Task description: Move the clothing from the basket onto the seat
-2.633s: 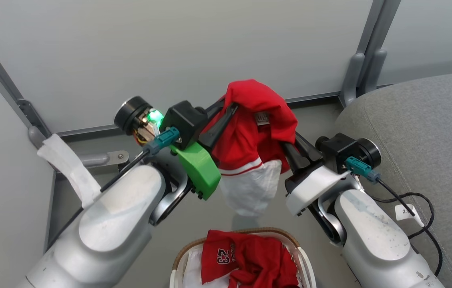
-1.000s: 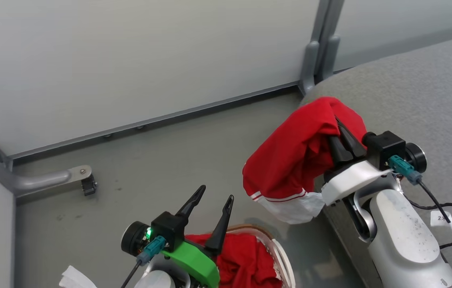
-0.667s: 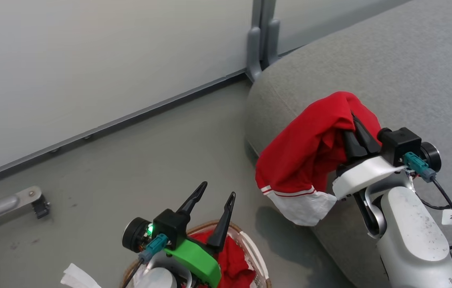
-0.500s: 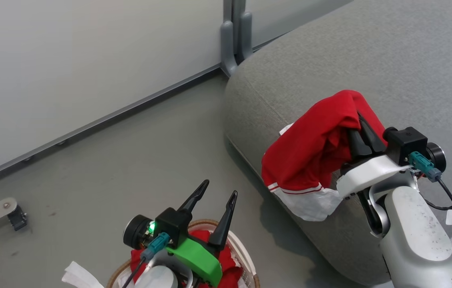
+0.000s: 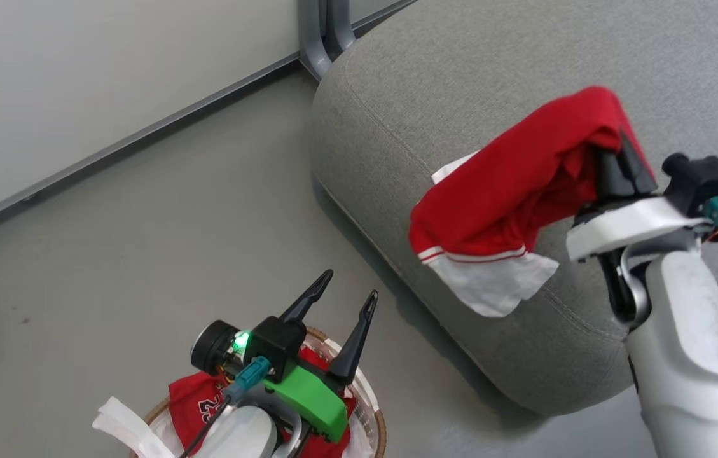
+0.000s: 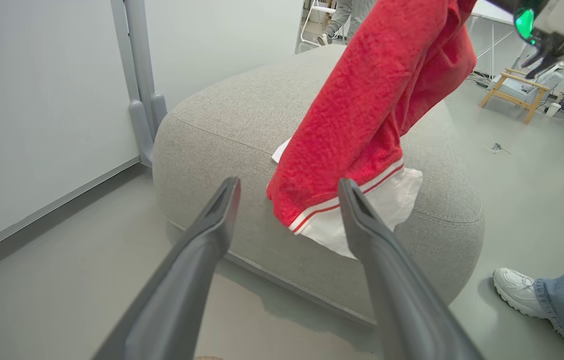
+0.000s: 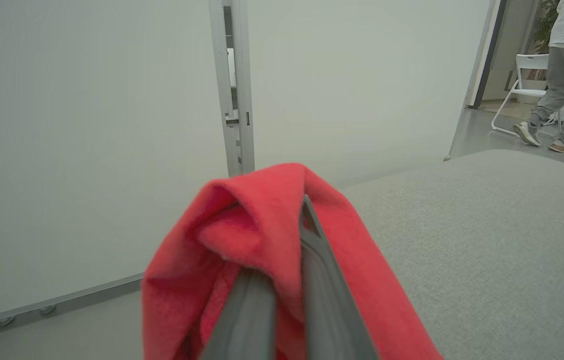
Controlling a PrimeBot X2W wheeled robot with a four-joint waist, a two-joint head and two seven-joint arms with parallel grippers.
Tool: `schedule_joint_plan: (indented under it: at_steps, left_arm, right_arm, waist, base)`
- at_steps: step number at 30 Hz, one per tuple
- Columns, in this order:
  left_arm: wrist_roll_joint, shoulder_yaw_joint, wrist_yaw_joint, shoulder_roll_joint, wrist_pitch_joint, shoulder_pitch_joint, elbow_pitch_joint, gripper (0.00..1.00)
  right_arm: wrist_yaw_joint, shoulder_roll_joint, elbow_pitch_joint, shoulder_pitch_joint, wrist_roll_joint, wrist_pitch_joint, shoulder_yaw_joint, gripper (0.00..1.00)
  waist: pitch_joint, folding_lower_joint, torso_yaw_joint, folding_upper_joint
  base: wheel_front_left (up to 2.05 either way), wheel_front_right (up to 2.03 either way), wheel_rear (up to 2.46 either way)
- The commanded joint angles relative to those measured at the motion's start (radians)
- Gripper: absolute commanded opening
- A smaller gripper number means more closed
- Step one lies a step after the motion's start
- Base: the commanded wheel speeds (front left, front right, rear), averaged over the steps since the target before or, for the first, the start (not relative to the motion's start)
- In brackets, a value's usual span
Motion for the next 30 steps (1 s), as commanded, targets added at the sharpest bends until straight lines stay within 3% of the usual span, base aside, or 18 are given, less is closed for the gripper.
schedule_joint_plan:
  at_steps: [1, 8, 15, 20, 24, 30]
  left_arm:
    - [0.005, 0.003, -0.002, 0.016, 0.001, -0.026, 0.000, 1.00]
    - [0.022, -0.023, -0.002, 0.036, 0.001, -0.083, 0.000, 1.00]
    - [0.046, -0.064, -0.002, 0.034, 0.001, -0.172, -0.017, 1.00]
    - [0.055, -0.092, -0.002, 0.029, 0.001, -0.226, -0.059, 1.00]
    - [0.073, -0.098, -0.001, 0.034, 0.001, -0.262, -0.093, 1.00]
    - [0.091, -0.103, 0.008, 0.043, 0.004, -0.292, -0.121, 1.00]
  right_arm:
    - [-0.001, -0.003, -0.009, -0.048, -0.018, -0.001, -0.031, 0.00]
    - [-0.001, -0.003, -0.014, -0.267, -0.140, -0.001, -0.211, 0.00]
    - [-0.001, -0.133, 0.036, -0.467, -0.245, -0.001, -0.345, 0.00]
    - [-0.001, -0.215, 0.147, -0.585, -0.289, -0.001, -0.447, 0.00]
    - [-0.001, -0.234, 0.225, -0.639, -0.327, -0.001, -0.516, 0.00]
    - [-0.001, -0.200, 0.301, -0.667, -0.399, -0.001, -0.579, 0.00]
  waist:
    - [0.043, 0.0000, 0.020, -0.0001]
    - [0.138, 0.0000, 0.081, -0.0001]
    - [0.260, 0.0000, 0.200, -0.0001]
    - [0.359, 0.0000, 0.273, -0.0001]
    - [0.437, 0.0000, 0.319, -0.0001]
    - [0.531, 0.0000, 0.352, -0.0001]
  base:
    - [0.00, 0.00, 0.00]
    - [0.00, 0.00, 0.00]
    - [0.00, 0.00, 0.00]
    - [0.00, 0.00, 0.00]
    - [0.00, 0.00, 0.00]
    - [0.00, 0.00, 0.00]
